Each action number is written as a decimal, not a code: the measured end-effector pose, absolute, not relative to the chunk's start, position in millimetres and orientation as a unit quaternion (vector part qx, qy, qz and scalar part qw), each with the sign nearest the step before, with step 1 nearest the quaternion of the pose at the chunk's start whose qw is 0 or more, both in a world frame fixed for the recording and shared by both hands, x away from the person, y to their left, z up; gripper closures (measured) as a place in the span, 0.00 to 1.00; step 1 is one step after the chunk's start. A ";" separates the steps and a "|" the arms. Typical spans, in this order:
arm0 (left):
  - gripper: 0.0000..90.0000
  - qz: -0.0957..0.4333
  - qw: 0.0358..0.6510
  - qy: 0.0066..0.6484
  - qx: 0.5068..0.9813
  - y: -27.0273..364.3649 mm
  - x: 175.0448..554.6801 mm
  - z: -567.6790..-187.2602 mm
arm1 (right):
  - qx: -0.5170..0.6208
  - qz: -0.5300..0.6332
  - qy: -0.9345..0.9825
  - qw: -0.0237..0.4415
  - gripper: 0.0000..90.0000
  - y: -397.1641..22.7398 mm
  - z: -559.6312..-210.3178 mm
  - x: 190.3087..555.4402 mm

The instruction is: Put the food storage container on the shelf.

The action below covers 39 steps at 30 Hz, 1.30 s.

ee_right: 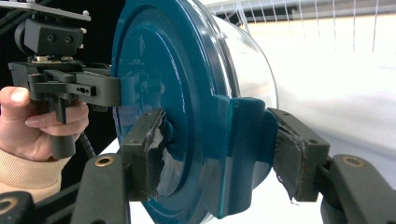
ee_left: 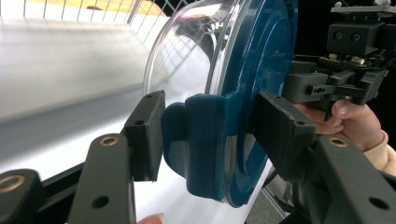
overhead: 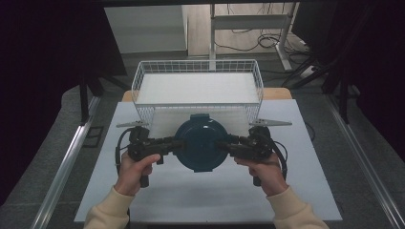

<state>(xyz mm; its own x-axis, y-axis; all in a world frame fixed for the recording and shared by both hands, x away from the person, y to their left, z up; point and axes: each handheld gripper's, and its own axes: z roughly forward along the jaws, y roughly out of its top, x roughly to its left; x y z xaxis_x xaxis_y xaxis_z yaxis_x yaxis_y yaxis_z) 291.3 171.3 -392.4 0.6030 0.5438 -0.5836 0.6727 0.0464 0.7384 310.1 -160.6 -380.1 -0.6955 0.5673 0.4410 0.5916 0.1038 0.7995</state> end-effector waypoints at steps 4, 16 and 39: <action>0.50 -0.056 0.577 0.441 0.685 174.1 299.4 -380.9 | -0.385 -0.549 -0.742 0.003 0.44 -158.2 -367.4 316.6; 0.50 -0.055 0.591 0.437 0.677 184.8 317.7 -354.8 | -0.373 -0.546 -0.750 -0.007 0.44 -147.3 -329.2 338.7; 0.49 -0.095 0.592 0.446 0.664 194.7 435.0 -318.7 | -0.399 -0.545 -0.737 -0.004 0.46 -140.5 -285.8 438.1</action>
